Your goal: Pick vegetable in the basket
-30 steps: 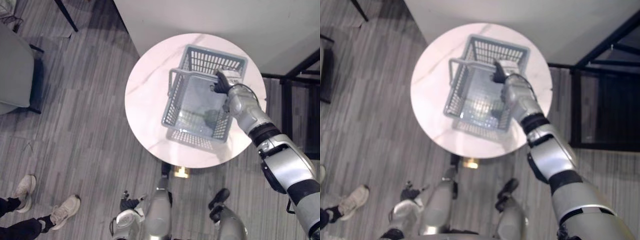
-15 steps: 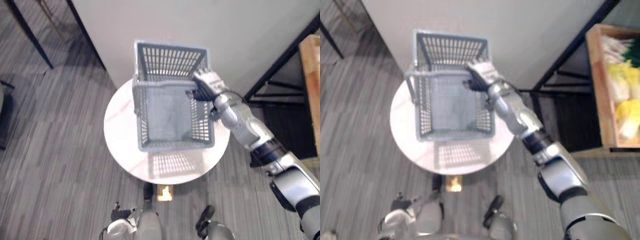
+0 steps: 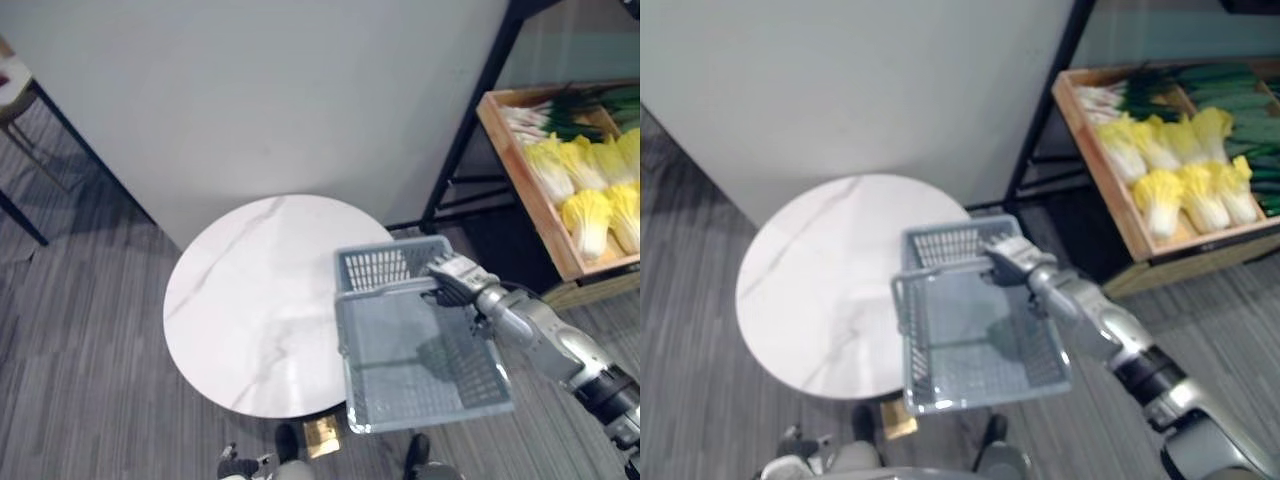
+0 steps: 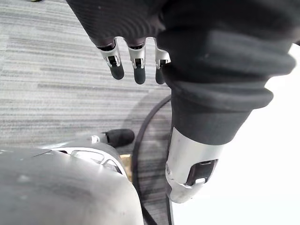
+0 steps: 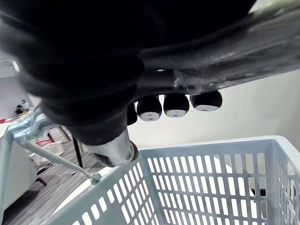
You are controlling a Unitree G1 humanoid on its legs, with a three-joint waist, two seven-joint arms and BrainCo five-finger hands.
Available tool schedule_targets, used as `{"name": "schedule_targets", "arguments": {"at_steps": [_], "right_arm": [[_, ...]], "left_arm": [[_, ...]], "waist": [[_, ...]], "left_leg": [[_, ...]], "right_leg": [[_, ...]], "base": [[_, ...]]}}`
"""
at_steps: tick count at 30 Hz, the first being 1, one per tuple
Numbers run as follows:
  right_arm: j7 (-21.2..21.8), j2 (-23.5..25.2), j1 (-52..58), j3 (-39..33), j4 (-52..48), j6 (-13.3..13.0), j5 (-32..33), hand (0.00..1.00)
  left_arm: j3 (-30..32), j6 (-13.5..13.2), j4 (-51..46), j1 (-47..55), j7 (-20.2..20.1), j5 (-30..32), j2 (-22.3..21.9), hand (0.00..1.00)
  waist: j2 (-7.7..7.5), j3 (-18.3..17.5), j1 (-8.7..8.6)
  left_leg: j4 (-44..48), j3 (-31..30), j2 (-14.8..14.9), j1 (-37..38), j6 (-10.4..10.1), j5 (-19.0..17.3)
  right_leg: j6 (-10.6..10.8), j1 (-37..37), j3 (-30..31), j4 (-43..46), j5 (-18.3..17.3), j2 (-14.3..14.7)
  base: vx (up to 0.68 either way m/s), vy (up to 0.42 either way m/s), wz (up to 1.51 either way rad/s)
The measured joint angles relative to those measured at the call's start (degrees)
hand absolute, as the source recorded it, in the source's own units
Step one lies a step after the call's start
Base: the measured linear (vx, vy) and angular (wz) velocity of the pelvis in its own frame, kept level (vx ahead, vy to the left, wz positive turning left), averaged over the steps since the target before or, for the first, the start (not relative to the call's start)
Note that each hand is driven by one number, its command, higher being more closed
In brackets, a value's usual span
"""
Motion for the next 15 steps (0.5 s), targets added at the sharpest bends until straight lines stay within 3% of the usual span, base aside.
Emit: {"name": "schedule_targets", "arguments": {"at_steps": [6, 15], "right_arm": [[-1.4, -0.2, 10.2, -6.0, 0.7, -0.3, -4.8, 1.0], [-6.5, 2.9, 24.1, -20.6, 9.3, 0.1, -11.3, 1.0]], "left_arm": [[-2.4, 0.0, 0.1, 0.4, -0.8, 0.1, -0.6, 0.0], [-2.9, 0.0, 0.1, 2.8, -0.8, 0.7, -1.0, 0.0]], "waist": [[2.27, -1.5, -1.49], [3.39, -2.1, -3.0]], "left_leg": [[0.1, 1.5, -0.2, 0.9, -0.2, -0.5], [0.2, 4.0, -0.3, 2.9, -0.4, -1.1]], "right_leg": [[0.1, 0.1, 1.3, -0.6, 0.3, 0.0], [0.2, 0.5, 3.3, -0.5, 0.3, -0.1]], "base": [[0.0, 0.011, -0.12], [-0.01, 0.004, -0.1]]}}
